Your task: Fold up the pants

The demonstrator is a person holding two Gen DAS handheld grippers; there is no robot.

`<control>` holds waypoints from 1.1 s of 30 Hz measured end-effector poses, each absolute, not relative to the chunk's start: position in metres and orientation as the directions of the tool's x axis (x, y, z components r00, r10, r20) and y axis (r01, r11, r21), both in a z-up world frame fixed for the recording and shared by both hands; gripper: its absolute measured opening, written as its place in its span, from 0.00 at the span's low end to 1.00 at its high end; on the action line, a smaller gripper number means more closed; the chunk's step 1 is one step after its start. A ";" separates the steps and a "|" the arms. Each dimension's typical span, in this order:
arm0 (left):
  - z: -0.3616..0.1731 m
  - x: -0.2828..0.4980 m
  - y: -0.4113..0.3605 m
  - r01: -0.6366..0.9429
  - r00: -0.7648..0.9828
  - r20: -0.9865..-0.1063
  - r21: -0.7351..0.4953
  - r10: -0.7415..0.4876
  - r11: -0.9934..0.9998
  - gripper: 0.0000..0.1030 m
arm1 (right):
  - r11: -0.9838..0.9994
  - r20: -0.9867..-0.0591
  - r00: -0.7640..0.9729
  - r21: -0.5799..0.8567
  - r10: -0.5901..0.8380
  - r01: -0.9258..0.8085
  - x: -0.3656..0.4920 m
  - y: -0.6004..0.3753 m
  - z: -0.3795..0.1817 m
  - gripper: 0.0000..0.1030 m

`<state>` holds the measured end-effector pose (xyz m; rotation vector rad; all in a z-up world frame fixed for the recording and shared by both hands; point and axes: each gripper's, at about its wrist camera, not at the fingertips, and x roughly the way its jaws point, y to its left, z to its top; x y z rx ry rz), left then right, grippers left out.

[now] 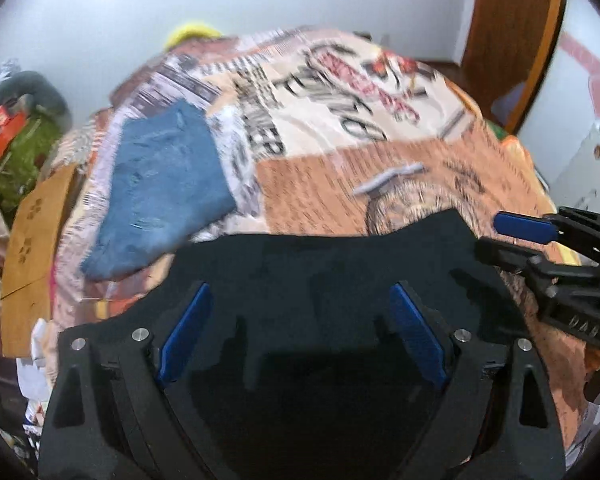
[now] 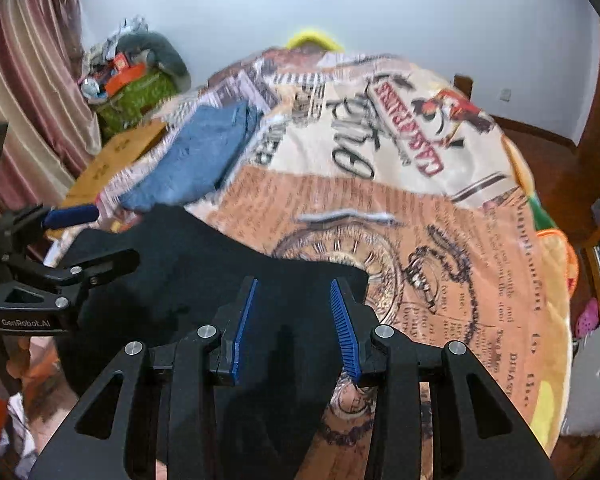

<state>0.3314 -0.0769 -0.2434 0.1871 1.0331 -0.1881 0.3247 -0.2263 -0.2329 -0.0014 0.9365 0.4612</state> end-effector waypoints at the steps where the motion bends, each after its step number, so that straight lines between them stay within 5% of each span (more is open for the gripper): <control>1: -0.252 0.334 -0.081 0.254 0.476 -0.877 0.067 -0.065 0.965 0.88 | 0.899 -0.786 0.484 0.198 0.384 -0.391 0.327 -0.223 -0.241 0.33; 7: -0.298 0.334 -0.092 0.297 0.389 -0.921 0.107 -0.017 0.949 0.90 | 0.882 -0.840 0.393 0.192 0.375 -0.430 0.326 -0.219 -0.283 0.33; 14: -0.297 0.320 -0.072 0.243 0.396 -0.916 0.031 -0.070 0.970 0.96 | 0.876 -0.834 0.393 0.200 0.387 -0.439 0.301 -0.233 -0.276 0.33; 22: -0.284 0.275 -0.071 0.288 0.471 -0.882 0.145 -0.009 0.946 0.96 | 0.902 -0.839 0.406 0.204 0.362 -0.381 0.277 -0.249 -0.275 0.34; 33: -0.265 0.250 -0.044 0.218 0.507 -0.862 0.115 -0.011 0.969 0.96 | 0.932 -0.842 0.445 0.166 0.304 -0.323 0.254 -0.260 -0.250 0.34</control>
